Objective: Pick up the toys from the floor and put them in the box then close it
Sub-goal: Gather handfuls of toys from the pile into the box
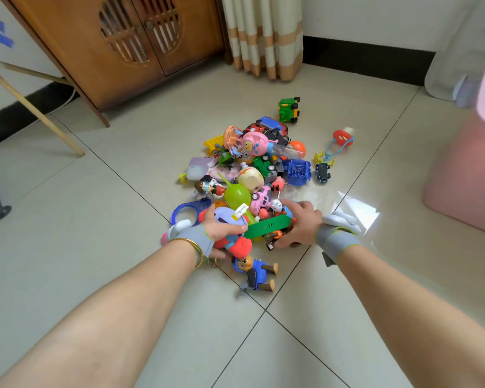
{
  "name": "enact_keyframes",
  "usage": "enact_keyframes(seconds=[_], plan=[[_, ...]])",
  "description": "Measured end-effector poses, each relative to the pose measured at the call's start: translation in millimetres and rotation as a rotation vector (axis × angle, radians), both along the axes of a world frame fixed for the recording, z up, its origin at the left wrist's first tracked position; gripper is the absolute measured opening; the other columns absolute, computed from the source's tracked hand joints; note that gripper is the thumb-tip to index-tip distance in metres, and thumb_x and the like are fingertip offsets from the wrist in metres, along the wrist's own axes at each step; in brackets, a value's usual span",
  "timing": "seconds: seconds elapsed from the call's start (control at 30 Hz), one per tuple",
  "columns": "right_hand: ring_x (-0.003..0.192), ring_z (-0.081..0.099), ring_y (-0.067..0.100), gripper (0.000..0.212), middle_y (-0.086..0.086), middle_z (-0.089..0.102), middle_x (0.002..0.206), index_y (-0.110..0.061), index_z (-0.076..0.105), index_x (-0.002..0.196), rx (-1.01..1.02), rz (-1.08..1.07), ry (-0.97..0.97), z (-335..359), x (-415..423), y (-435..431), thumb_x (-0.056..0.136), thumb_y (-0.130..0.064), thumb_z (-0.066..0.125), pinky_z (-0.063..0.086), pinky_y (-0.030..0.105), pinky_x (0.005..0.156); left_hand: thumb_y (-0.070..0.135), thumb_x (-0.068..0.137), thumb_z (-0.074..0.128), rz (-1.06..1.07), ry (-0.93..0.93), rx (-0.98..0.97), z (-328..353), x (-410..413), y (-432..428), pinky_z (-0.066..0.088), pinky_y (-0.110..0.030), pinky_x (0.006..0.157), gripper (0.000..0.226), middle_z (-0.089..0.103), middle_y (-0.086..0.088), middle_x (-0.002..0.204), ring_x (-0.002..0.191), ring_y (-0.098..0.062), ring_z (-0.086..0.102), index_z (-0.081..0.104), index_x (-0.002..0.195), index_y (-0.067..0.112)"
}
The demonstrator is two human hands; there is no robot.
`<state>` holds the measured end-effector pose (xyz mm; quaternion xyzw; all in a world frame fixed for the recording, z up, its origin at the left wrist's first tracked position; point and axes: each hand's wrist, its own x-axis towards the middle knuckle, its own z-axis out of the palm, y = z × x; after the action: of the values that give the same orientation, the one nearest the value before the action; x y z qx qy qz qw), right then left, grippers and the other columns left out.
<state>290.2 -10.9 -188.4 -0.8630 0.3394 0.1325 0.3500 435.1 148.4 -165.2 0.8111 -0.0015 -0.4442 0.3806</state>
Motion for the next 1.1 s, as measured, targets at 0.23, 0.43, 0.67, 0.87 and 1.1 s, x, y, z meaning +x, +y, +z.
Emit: enact_keyframes(seconds=[0.23, 0.43, 0.67, 0.87, 1.1], plan=[[0.117, 0.052, 0.025, 0.091, 0.004, 0.045, 0.134, -0.036, 0.037, 0.137, 0.424, -0.249, -0.306, -8.7, 5.9, -12.1, 0.061, -0.028, 0.087, 0.055, 0.041, 0.085, 0.04, 0.077, 0.075, 0.118, 0.321, -0.146, 7.8, -1.8, -30.2, 0.056, -0.05, 0.063, 0.058, 0.06, -0.013, 0.113, 0.08, -0.028, 0.061, 0.048, 0.126, 0.022], [0.083, 0.065, 0.027, 0.052, 0.006, 0.064, 0.11, -0.026, 0.048, 0.125, 0.974, -0.568, -0.539, -1.4, 13.2, -3.0, 0.08, -0.042, 0.071, 0.055, 0.036, 0.055, 0.059, 0.067, 0.074, 0.033, 0.29, -0.197, 3.3, -15.2, -74.1, 0.055, -0.039, 0.068, 0.074, 0.065, -0.012, 0.11, 0.081, -0.027, 0.065, 0.052, 0.126, 0.018], [0.076, 0.065, 0.027, 0.047, 0.013, 0.064, 0.118, -0.024, 0.052, 0.127, 1.058, -0.65, -0.603, -6.3, 11.7, -4.8, 0.086, -0.046, 0.062, 0.053, 0.033, 0.053, 0.024, 0.089, 0.065, -0.018, 0.151, -0.389, -1.7, -19.1, -80.3, 0.047, -0.056, 0.092, 0.038, 0.061, -0.027, 0.116, 0.093, -0.036, 0.062, 0.059, 0.122, 0.006], [0.08, 0.066, 0.029, 0.044, 0.011, 0.068, 0.105, -0.016, 0.062, 0.109, 0.928, -0.739, -0.673, 6.3, 9.9, -16.1, 0.081, -0.05, 0.067, 0.054, 0.033, 0.057, 0.034, 0.061, 0.076, -0.102, -0.026, -0.425, 27.4, -26.2, -96.6, 0.051, -0.045, 0.087, 0.044, 0.062, -0.017, 0.103, 0.09, -0.03, 0.062, 0.064, 0.098, 0.015], [0.081, 0.063, 0.025, 0.016, 0.005, 0.064, 0.085, -0.022, 0.064, 0.09, 0.699, -0.63, -0.95, 98.1, -3.7, -61.6, 0.089, -0.038, 0.062, 0.056, 0.038, 0.065, 0.04, 0.043, 0.081, -0.137, -0.159, -0.606, 106.7, -40.0, -143.1, 0.049, -0.051, 0.1, 0.068, 0.065, -0.011, 0.117, 0.109, -0.03, 0.064, 0.058, 0.105, 0.023]])
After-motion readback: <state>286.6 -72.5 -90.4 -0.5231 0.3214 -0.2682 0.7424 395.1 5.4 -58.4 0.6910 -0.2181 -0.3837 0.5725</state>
